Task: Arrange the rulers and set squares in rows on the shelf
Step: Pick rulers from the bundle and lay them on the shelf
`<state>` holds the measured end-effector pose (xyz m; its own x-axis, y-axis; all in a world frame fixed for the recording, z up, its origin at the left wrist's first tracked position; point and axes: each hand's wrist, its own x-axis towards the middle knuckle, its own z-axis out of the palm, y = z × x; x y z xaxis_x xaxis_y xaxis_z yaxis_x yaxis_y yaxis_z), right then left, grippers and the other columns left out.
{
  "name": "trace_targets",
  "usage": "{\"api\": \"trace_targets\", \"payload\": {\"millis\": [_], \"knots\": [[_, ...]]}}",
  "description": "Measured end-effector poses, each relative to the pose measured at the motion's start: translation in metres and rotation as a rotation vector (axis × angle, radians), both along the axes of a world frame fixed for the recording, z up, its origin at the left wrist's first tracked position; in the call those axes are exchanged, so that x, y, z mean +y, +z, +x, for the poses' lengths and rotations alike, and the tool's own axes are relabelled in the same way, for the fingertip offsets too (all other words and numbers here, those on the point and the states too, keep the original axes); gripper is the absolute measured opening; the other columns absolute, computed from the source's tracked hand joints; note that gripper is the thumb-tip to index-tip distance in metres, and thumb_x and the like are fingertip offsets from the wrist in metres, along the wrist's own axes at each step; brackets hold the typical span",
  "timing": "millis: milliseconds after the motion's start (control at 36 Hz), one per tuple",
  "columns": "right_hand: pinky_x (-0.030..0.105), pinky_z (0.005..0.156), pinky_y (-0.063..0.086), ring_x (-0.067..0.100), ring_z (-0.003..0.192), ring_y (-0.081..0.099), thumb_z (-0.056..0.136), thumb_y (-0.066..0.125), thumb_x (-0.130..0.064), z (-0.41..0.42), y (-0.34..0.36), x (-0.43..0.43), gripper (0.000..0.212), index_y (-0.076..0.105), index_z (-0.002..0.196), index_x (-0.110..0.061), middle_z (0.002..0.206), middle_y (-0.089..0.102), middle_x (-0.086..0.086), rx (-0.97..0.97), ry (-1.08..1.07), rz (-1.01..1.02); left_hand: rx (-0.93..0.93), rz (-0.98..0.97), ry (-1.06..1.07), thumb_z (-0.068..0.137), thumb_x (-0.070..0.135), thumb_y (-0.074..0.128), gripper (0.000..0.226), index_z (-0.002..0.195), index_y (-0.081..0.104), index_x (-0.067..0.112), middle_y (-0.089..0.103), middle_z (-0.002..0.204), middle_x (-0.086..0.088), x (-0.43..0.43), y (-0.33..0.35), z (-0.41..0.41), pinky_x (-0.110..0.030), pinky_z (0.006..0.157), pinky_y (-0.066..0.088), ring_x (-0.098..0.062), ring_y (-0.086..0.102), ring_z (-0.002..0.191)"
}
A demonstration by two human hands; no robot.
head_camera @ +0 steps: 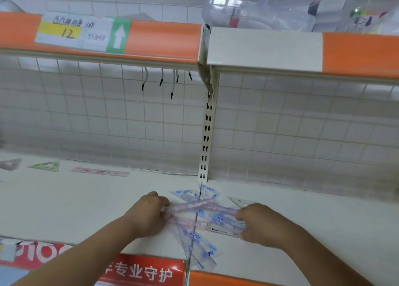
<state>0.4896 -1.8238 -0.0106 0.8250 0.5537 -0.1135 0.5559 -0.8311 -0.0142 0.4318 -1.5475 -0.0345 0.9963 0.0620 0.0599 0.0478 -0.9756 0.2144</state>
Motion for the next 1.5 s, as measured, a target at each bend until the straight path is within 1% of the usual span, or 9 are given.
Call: {"api": "trace_targets", "payload": {"millis": [56,111,222,333,472,556,639,833,1500], "knots": [[0.028,0.054,0.031,0.021,0.076,0.046,0.084,0.054,-0.022,0.0,0.001,-0.004,0.009,0.051,0.077,-0.016,0.082,0.049,0.004,-0.036,0.011,-0.056,-0.002,-0.004,0.001,0.096,0.03,0.048,0.031,0.124,0.058,0.019,0.04,0.098,0.001,0.001,0.002,-0.001,-0.018,0.076,0.032,-0.021,0.055,0.108],[0.028,0.054,0.03,0.021,0.074,0.046,0.083,0.053,-0.022,0.002,0.0,-0.011,0.011,0.057,0.084,-0.011,0.082,0.049,0.004,-0.053,0.002,-0.085,0.001,-0.001,0.0,0.096,0.031,0.049,0.033,0.127,0.056,0.02,0.046,0.103,-0.001,0.002,0.004,-0.002,-0.018,0.078,0.033,-0.02,0.055,0.109],[0.032,0.064,0.034,0.019,0.078,0.046,0.082,0.052,-0.023,0.005,0.002,-0.027,0.028,0.062,0.102,-0.007,0.094,0.057,0.008,-0.057,-0.036,-0.116,0.008,-0.003,-0.002,0.095,0.025,0.049,0.037,0.132,0.053,0.022,0.052,0.122,-0.005,0.002,0.005,-0.004,-0.019,0.089,0.036,-0.019,0.054,0.113],[0.026,0.063,0.033,0.017,0.082,0.047,0.083,0.053,-0.026,0.004,0.004,-0.043,0.028,0.062,0.106,-0.012,0.094,0.054,0.001,-0.034,-0.063,-0.083,0.006,-0.014,-0.015,0.096,0.028,0.049,0.035,0.131,0.054,0.021,0.052,0.121,-0.004,0.002,0.004,-0.006,-0.02,0.088,0.038,-0.019,0.055,0.111],[0.025,0.077,0.043,0.015,0.099,0.053,0.085,0.053,-0.036,0.001,0.006,-0.061,0.036,0.058,0.118,-0.022,0.112,0.057,-0.004,-0.032,-0.086,-0.074,0.031,0.002,-0.021,0.096,0.038,0.05,0.038,0.13,0.053,0.02,0.052,0.121,-0.003,0.004,0.004,-0.007,-0.018,0.083,0.036,-0.017,0.054,0.108],[0.016,0.064,0.035,0.006,0.081,0.045,0.086,0.052,-0.032,-0.001,0.01,-0.069,0.012,0.057,0.096,-0.038,0.091,0.047,-0.014,-0.004,-0.076,-0.039,0.042,0.019,-0.027,0.096,0.04,0.051,0.04,0.13,0.051,0.019,0.051,0.123,-0.003,0.005,0.006,-0.008,-0.018,0.08,0.036,-0.016,0.053,0.103],[0.017,0.059,0.034,0.001,0.07,0.039,0.085,0.052,-0.029,-0.005,0.015,-0.073,0.027,0.034,0.068,-0.04,0.079,0.04,-0.016,-0.005,-0.072,-0.001,0.031,0.073,-0.044,0.098,0.031,0.048,0.036,0.132,0.049,0.019,0.049,0.128,-0.002,0.006,0.009,-0.01,-0.019,0.089,0.038,-0.016,0.053,0.112],[0.019,0.061,0.036,0.001,0.072,0.041,0.085,0.054,-0.031,-0.007,0.016,-0.078,0.027,0.034,0.071,-0.041,0.081,0.04,-0.018,-0.01,-0.056,0.025,-0.015,0.243,-0.029,0.099,0.029,0.044,0.039,0.138,0.044,0.025,0.047,0.133,0.001,0.01,0.011,-0.015,-0.026,0.095,0.036,-0.019,0.053,0.117],[0.015,0.067,0.038,0.0,0.075,0.045,0.081,0.053,-0.031,-0.01,0.009,0.006,0.026,0.034,0.07,-0.046,0.082,0.043,-0.019,-0.022,0.195,0.148,-0.05,0.098,0.159,0.097,0.028,0.051,0.037,0.134,0.051,0.023,0.05,0.125,0.0,0.045,0.007,-0.07,-0.03,0.093,0.047,-0.017,0.056,0.111]]}}
